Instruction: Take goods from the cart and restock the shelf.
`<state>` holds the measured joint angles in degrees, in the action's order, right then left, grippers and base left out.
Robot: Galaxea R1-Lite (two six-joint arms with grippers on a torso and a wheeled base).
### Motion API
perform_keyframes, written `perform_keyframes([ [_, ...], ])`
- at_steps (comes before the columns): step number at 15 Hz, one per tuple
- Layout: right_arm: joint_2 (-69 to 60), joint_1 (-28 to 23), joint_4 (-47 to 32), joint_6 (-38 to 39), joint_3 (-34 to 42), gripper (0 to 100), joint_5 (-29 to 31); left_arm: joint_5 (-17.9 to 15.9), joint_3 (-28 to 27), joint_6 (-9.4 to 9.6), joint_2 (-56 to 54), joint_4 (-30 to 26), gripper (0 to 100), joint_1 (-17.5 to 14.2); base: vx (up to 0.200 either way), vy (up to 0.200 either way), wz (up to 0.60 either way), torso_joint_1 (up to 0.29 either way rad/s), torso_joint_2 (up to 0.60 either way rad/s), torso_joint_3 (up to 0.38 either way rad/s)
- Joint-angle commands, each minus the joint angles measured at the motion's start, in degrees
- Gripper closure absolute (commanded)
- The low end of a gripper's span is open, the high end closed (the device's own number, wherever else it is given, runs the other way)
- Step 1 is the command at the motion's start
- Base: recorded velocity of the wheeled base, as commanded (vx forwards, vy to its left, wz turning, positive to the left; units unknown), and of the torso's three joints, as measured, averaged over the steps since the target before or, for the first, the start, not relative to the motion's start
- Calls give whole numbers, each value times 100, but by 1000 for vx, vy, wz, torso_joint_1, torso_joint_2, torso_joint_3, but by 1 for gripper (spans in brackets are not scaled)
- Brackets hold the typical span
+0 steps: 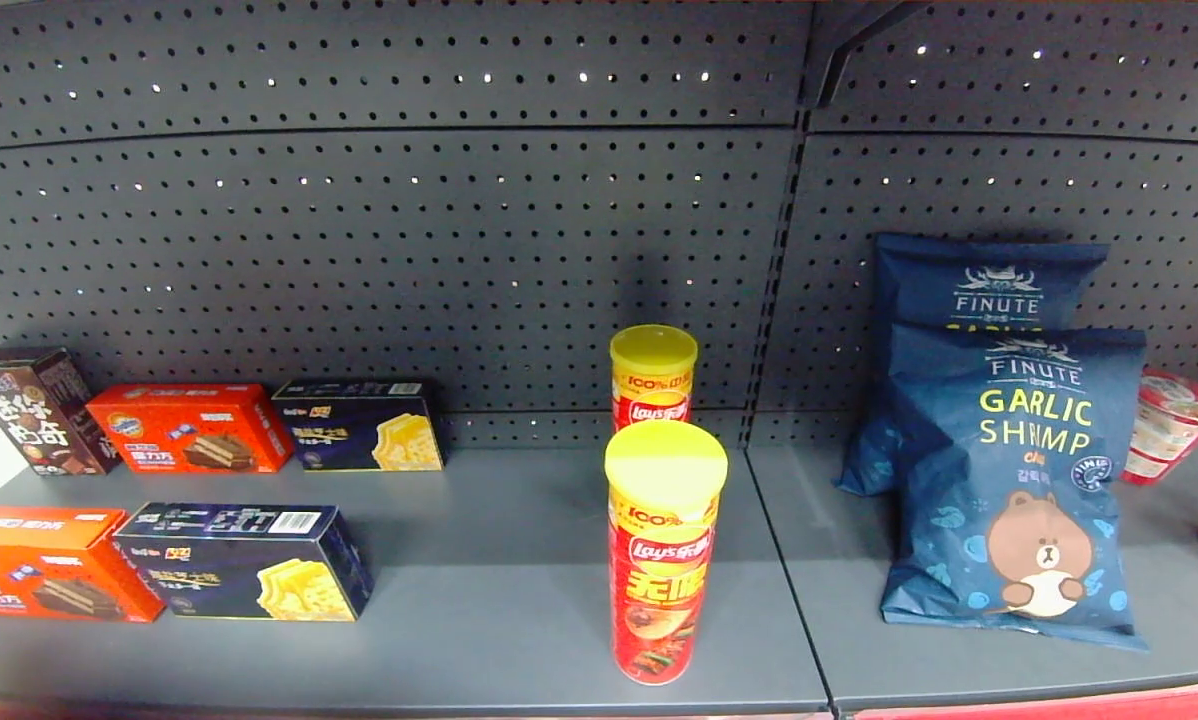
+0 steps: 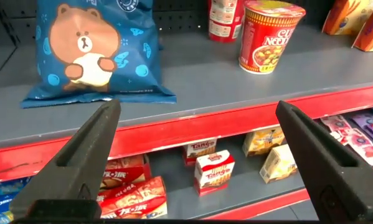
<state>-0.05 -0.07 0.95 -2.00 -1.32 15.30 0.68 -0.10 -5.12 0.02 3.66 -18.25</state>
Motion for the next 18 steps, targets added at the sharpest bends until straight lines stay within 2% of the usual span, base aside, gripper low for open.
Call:
perform_keyframes([
  [1,5,-1,2,-11,0,0,-9,231,-34,55,-2,-120,0,-3,0,0,0,0,0,0],
  [2,5,-1,-7,-20,0,0,-27,371,-78,152,-2,-216,0,-3,0,0,0,0,0,0],
  [3,5,-1,-7,-20,0,0,-27,354,-69,407,-2,-208,0,-3,0,0,0,0,0,0],
  [6,5,-1,2,-11,0,0,-36,468,-96,758,-2,-269,0,-3,0,0,0,0,0,0],
  [7,5,-1,-7,7,0,0,-36,679,-96,837,-2,-278,0,-3,0,0,0,0,0,0],
  [8,5,-1,-7,33,0,0,-36,863,-96,828,-2,-278,0,-3,0,0,0,0,0,0],
  [9,5,-1,-7,59,0,0,-27,837,-96,820,-2,-269,0,-3,0,0,0,0,0,0],
  [11,5,-1,2,94,0,0,-27,538,-87,793,-2,-260,0,-3,0,0,0,0,0,0],
  [12,5,-1,-7,94,0,0,-27,169,-87,723,-2,-269,0,6,0,0,0,0,0,0],
  [14,5,-1,-7,130,0,0,-36,-525,-69,723,-2,-216,0,41,0,0,0,0,0,0],
  [17,5,-1,-16,156,0,0,-80,-763,-34,653,-2,-199,0,50,0,0,0,0,0,0],
  [18,5,-1,-16,138,0,0,-168,-701,-61,697,-2,-234,0,50,0,0,0,0,0,0],
])
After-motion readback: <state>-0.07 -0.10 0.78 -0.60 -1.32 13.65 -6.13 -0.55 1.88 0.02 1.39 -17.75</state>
